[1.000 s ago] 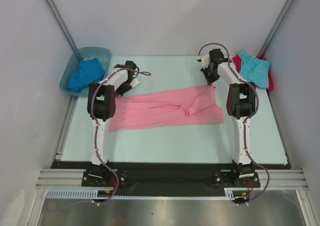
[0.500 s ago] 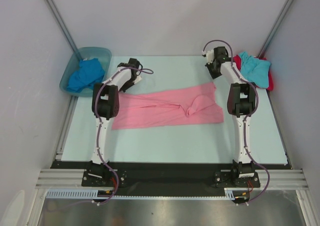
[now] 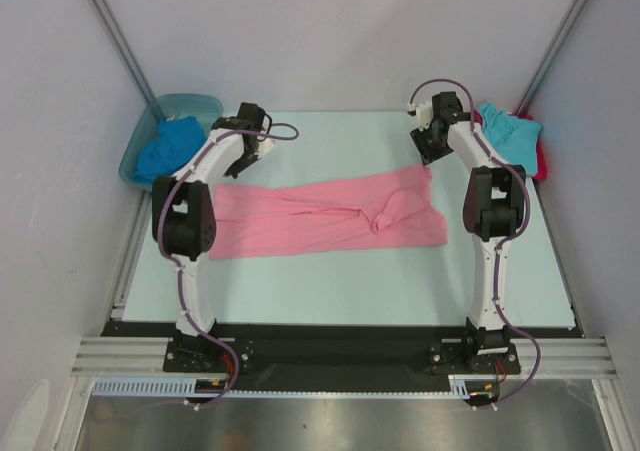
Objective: Fold and stack the t-shirts
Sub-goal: Fold the tshirt
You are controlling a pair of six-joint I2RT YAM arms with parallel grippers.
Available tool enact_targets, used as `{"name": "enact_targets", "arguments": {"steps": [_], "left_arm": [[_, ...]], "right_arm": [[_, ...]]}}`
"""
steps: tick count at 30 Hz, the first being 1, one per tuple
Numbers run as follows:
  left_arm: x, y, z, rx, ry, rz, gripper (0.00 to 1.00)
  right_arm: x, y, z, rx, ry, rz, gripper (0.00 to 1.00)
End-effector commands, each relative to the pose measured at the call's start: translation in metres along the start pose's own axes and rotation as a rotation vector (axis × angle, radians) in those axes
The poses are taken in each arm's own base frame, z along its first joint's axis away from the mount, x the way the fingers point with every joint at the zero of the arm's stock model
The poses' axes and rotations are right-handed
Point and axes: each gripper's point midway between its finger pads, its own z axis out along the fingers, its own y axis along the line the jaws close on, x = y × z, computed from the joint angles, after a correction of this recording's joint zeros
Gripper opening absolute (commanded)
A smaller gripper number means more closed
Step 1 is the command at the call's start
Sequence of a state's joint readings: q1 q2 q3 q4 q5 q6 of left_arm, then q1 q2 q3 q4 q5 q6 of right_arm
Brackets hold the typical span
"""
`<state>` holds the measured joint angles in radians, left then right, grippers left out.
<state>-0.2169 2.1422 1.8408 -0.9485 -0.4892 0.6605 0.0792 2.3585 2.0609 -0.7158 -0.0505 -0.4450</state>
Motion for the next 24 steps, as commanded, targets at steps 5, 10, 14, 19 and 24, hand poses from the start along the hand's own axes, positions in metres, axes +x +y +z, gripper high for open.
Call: {"name": "enact_targets", "arguments": {"steps": [5, 10, 14, 19, 24], "left_arm": [[0.033, -0.02, -0.026, 0.052, -0.077, 0.151, 0.1], [0.053, -0.044, 0.0, 0.07, -0.041, 0.33, 0.14], [0.045, -0.047, 0.011, 0.089, -0.058, 0.36, 0.15], [0.027, -0.036, 0.016, 0.075, -0.071, 0.344, 0.15], [0.021, -0.039, 0.018, 0.1, -0.092, 0.344, 0.17]], "right_arm": [[-0.009, -0.007, -0.051, 0.03, -0.059, 0.013, 0.47], [0.0, -0.006, -0.054, 0.021, -0.047, 0.053, 0.48], [0.002, -0.006, -0.057, 0.023, -0.046, 0.075, 0.49], [0.001, -0.008, -0.062, 0.024, -0.051, 0.09, 0.49], [-0.001, -0.011, -0.063, 0.036, -0.053, 0.1, 0.5]]}}
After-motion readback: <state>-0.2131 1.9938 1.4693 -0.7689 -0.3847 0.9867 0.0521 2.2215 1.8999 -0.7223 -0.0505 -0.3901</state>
